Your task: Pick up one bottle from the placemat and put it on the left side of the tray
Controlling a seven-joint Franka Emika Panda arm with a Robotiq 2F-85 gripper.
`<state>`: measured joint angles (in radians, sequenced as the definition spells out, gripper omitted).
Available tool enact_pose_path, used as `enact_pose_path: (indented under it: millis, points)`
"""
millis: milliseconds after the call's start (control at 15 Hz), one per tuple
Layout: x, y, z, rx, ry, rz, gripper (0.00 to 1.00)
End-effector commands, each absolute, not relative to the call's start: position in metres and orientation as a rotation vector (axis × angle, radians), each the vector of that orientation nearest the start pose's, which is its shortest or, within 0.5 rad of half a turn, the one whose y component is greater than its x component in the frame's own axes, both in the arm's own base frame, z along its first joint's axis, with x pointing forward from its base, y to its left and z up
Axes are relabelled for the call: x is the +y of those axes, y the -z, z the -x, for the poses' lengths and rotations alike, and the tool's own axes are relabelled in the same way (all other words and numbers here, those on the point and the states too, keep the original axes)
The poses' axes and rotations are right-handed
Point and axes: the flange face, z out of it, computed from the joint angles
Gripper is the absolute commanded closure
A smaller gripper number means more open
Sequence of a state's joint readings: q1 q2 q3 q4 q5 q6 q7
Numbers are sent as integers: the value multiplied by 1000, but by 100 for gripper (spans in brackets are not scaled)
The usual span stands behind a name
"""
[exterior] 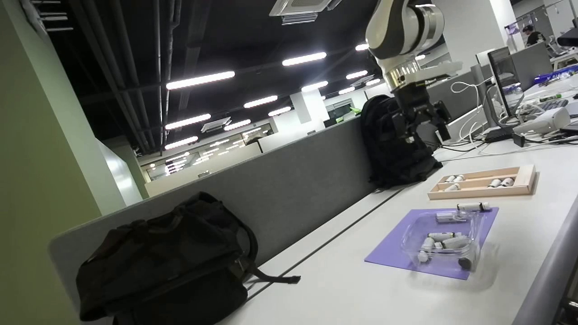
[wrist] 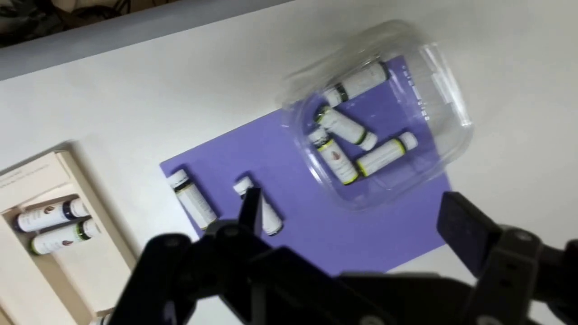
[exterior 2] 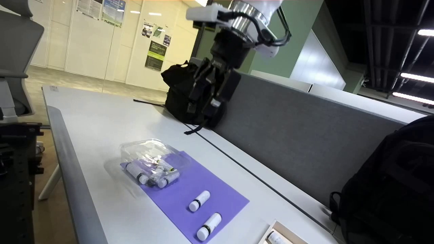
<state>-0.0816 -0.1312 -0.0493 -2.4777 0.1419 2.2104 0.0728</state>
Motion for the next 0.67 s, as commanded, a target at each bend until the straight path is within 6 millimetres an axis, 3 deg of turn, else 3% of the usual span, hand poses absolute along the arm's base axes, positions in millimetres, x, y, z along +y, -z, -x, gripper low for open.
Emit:
enact_pose_path:
  millis: [0,200,267,400,600]
  points:
    - [-100,-282,-449,549,-235,2999,0]
    - [-133,-267,-463,669,-293,2943,0]
    - [-119,-266,-447,614,-258,2973,0]
    - [-132,-260,-454,654,-281,2957,0]
    - [-132,-262,-460,653,-283,2955,0]
